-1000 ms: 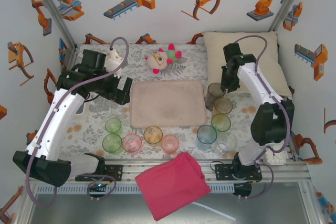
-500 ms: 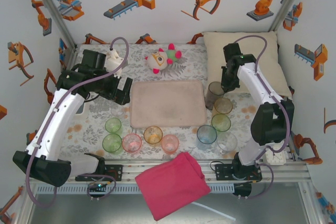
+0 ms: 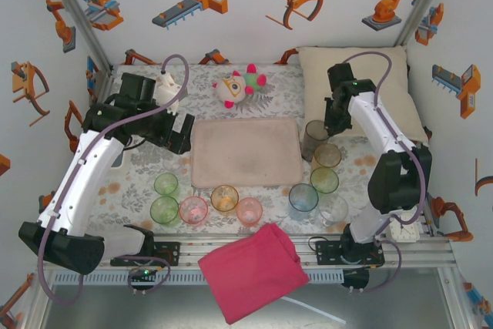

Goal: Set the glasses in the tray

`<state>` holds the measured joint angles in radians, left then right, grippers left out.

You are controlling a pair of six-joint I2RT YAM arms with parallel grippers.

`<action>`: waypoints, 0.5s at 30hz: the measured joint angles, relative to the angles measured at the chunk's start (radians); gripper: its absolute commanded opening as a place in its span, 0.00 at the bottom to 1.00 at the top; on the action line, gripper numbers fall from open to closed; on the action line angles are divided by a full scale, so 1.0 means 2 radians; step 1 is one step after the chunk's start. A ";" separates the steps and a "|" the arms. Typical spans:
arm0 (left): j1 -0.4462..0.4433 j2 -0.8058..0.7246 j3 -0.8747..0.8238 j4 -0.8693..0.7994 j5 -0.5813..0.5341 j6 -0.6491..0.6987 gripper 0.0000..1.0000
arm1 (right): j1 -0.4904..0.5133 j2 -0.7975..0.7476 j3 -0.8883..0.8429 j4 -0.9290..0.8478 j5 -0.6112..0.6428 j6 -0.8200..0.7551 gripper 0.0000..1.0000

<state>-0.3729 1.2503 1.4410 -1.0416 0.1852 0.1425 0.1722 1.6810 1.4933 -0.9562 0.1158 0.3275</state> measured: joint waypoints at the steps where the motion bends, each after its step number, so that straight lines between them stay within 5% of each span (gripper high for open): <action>1: 0.000 0.000 0.000 0.000 0.001 0.000 0.97 | 0.000 0.000 0.003 -0.002 0.000 -0.001 0.00; 15: 0.000 0.000 0.000 0.000 0.009 -0.003 0.97 | 0.000 -0.014 0.029 -0.029 0.000 -0.007 0.00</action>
<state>-0.3729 1.2499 1.4410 -1.0416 0.2031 0.1356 0.1722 1.6535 1.5517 -1.0149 0.1162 0.3126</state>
